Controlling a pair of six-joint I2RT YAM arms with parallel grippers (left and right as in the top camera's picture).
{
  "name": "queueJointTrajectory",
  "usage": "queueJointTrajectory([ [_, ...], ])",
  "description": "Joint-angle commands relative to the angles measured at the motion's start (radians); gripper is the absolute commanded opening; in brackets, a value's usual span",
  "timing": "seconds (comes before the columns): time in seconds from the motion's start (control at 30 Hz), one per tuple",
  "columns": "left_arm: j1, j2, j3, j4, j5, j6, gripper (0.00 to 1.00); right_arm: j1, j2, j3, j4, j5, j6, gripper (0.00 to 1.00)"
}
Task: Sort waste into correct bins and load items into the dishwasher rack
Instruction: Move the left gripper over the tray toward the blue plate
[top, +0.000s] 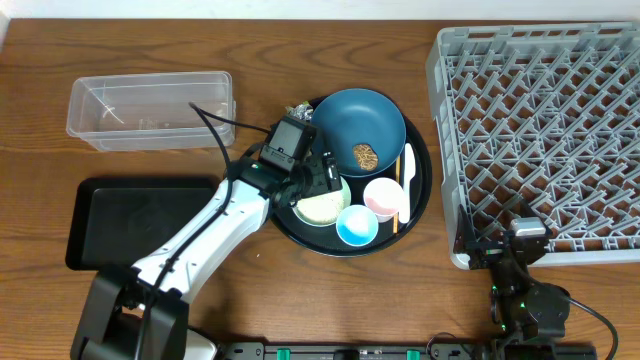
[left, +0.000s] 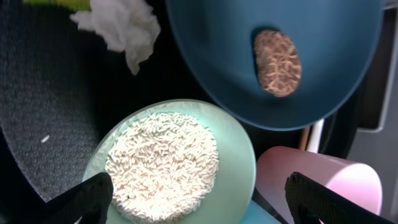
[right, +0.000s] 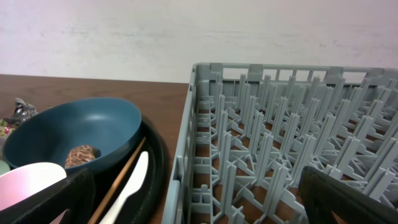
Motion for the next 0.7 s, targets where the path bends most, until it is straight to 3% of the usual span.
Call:
queueJointTrajectory([
  [0.0, -0.002, 0.007, -0.006, -0.002, -0.002, -0.016, 0.90, 0.000, 0.000, -0.001, -0.004, 0.002, -0.011, 0.99],
  [0.13, -0.003, 0.007, -0.006, -0.010, -0.001, 0.068, 0.90, 0.000, 0.000, -0.001, -0.004, 0.002, -0.011, 0.99],
  [0.3, 0.000, -0.001, 0.012, -0.103, 0.013, 0.266, 0.90, 0.000, 0.000, -0.001, -0.004, 0.002, -0.011, 0.99],
  [0.5, 0.068, -0.089, 0.044, -0.196, 0.014, 0.310, 0.90, 0.000, 0.000, -0.001, -0.004, 0.002, -0.011, 0.99],
  [0.67, 0.148, -0.227, 0.052, -0.254, 0.050, 0.420, 0.90, 0.000, 0.000, -0.001, -0.004, 0.002, -0.011, 0.99],
])
